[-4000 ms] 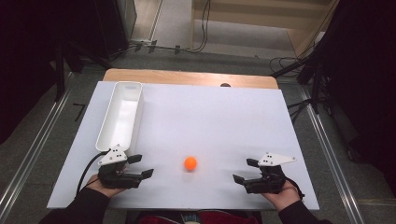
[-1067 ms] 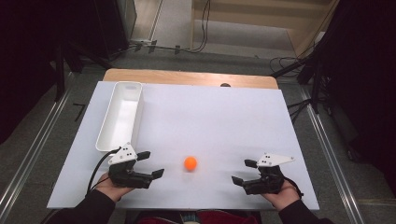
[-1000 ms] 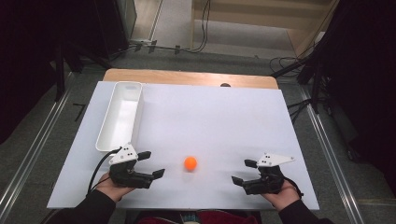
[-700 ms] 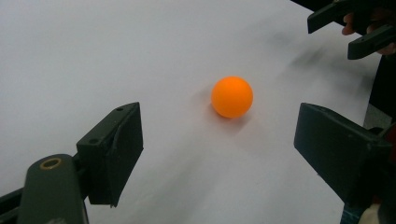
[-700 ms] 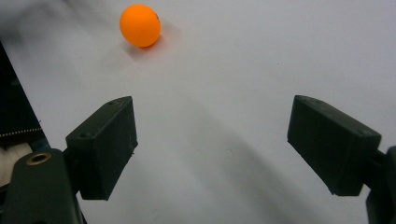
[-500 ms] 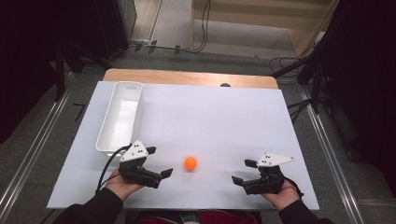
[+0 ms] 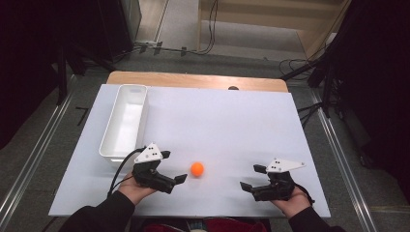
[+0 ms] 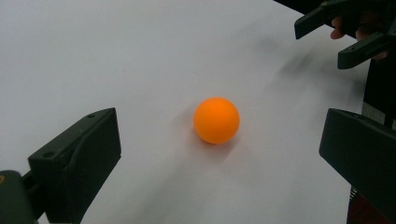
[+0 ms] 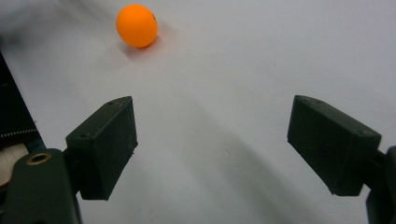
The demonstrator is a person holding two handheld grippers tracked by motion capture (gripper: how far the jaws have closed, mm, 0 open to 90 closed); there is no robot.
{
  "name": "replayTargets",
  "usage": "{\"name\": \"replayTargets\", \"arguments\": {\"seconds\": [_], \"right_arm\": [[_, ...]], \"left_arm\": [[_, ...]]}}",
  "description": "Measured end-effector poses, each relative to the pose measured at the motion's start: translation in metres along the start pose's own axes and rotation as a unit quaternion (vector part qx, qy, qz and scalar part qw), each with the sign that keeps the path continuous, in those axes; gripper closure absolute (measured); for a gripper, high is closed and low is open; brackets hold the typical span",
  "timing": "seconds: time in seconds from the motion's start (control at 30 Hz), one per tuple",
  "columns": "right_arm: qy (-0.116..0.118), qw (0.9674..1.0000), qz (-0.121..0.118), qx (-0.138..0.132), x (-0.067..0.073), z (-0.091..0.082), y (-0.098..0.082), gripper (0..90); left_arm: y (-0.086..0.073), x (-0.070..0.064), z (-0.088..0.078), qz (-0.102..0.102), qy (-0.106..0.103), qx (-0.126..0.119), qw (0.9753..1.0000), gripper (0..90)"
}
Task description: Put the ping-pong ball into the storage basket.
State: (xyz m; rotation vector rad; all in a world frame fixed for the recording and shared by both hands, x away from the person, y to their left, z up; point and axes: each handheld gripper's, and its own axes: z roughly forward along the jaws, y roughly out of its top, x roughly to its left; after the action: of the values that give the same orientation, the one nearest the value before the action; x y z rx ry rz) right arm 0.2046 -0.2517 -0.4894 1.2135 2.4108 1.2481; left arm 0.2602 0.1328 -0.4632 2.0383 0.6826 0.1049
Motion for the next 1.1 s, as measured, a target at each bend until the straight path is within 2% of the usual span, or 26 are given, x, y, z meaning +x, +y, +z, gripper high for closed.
{"name": "replayTargets", "arguments": {"seconds": [0.33,0.83,1.1], "right_arm": [[-0.002,1.0000,-0.005,0.005,0.001,0.002,0.000,14.5],[0.000,1.0000,-0.004,0.008,0.001,0.002,-0.001,14.5],[0.002,0.9999,-0.009,0.012,0.001,0.003,-0.001,14.5]], "left_arm": [[0.005,-0.001,0.005,-0.001,0.001,-0.012,0.9999,0.0],[0.010,-0.005,0.017,0.009,0.004,-0.009,0.9999,0.0],[0.013,-0.008,0.026,0.018,-0.009,-0.005,0.9998,0.0]]}}
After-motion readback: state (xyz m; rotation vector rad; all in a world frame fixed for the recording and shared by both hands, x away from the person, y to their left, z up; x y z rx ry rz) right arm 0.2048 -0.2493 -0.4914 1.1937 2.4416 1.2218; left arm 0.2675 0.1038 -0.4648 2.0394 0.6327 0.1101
